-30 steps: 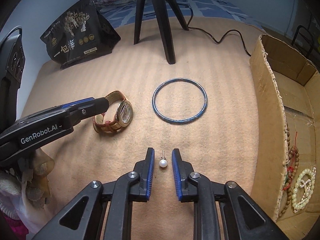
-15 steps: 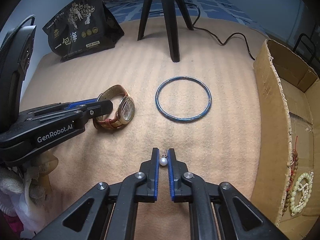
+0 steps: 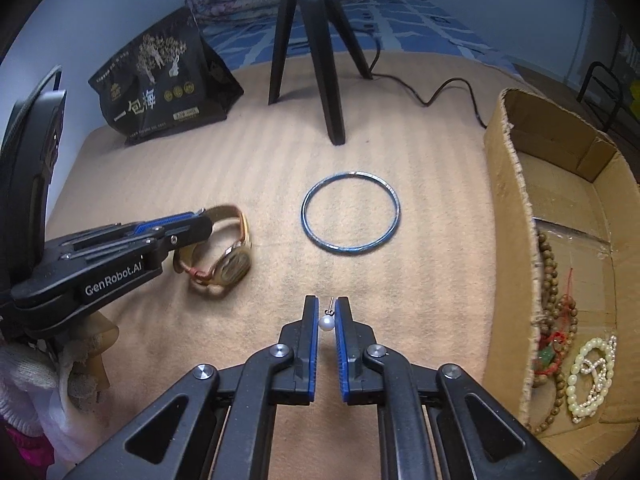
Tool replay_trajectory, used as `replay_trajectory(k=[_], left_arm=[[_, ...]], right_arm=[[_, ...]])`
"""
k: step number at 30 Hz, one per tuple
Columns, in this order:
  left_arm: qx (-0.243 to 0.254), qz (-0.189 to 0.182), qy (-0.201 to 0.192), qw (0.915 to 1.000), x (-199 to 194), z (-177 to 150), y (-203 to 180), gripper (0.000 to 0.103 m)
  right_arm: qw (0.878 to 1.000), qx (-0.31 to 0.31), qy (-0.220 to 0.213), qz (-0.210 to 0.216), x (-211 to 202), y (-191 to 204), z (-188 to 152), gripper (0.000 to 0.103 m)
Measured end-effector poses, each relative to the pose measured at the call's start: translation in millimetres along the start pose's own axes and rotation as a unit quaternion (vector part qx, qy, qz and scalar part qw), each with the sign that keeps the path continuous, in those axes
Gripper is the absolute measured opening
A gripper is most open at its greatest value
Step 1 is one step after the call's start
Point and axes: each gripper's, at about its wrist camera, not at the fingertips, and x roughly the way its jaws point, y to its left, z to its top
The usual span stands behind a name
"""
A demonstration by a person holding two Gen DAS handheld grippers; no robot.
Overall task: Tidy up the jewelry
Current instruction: 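Lift the watch with left tool while right tool lifts the earring, carrying both to the box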
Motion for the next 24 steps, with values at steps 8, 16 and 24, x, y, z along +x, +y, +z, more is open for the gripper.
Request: replay_trajectory(k=[8,16,24], left_arm=[[0.003,-0.006,-0.013,0.9999,-15,2,-7,0.009],[0.009,-0.019,-0.025,0.9995,-31,4,-22,0.009],[0.029,-0.039,-0.039,0.9980,-53,3,-53,0.009]], right_arm=[[1.000,0.004,-0.027,0.000,-19,-7,2,0.006],[0.998,0.019,-0.056,-0.001,-45,-20,6,0.006],[0.994,0.038,-0.097,-0.019,-73,-48,6,0.006]])
